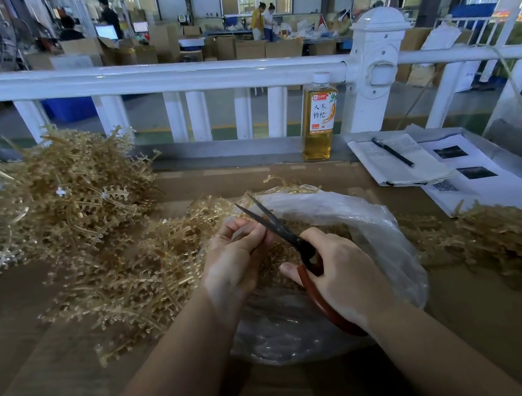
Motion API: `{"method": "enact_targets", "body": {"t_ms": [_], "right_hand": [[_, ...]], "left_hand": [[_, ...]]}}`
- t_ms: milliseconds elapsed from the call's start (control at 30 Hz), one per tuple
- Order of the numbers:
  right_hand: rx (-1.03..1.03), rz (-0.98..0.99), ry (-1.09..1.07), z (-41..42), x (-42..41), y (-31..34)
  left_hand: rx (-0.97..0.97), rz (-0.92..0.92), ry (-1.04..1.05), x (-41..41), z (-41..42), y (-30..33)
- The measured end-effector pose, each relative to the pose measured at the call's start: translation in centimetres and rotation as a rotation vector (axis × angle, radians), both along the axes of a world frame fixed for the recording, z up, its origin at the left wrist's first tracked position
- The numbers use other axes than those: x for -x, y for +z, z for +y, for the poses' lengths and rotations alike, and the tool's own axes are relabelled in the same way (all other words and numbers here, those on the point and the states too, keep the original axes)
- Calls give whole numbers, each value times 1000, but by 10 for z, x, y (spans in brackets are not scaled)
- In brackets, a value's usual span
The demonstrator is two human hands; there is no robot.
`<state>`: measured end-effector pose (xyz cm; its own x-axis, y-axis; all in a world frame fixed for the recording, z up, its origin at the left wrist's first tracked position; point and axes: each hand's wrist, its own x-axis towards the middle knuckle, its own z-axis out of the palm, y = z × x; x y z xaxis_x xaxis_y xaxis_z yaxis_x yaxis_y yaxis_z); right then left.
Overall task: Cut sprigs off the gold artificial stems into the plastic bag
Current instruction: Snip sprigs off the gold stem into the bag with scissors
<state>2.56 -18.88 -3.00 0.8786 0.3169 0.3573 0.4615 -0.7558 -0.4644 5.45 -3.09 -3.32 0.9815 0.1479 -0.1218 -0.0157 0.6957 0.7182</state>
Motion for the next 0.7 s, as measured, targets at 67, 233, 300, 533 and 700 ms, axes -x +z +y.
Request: {"method": "enact_targets", "body": {"t_ms": [67, 233, 300, 533, 700], "right_hand": [[6, 8, 7, -1, -1, 0], [10, 7, 7, -2, -2, -1], [23, 7, 8, -2, -1, -1], [70, -6, 4, -1, -1, -2], [80, 15, 3, -2, -1, 0]], "left_hand": [[19, -14, -13, 1, 0, 1], [88, -3, -46, 5, 1, 4], [96, 1, -57, 6, 2, 5], [49, -4, -59, 5, 2, 0], [1, -20, -33, 4, 0, -2]]}}
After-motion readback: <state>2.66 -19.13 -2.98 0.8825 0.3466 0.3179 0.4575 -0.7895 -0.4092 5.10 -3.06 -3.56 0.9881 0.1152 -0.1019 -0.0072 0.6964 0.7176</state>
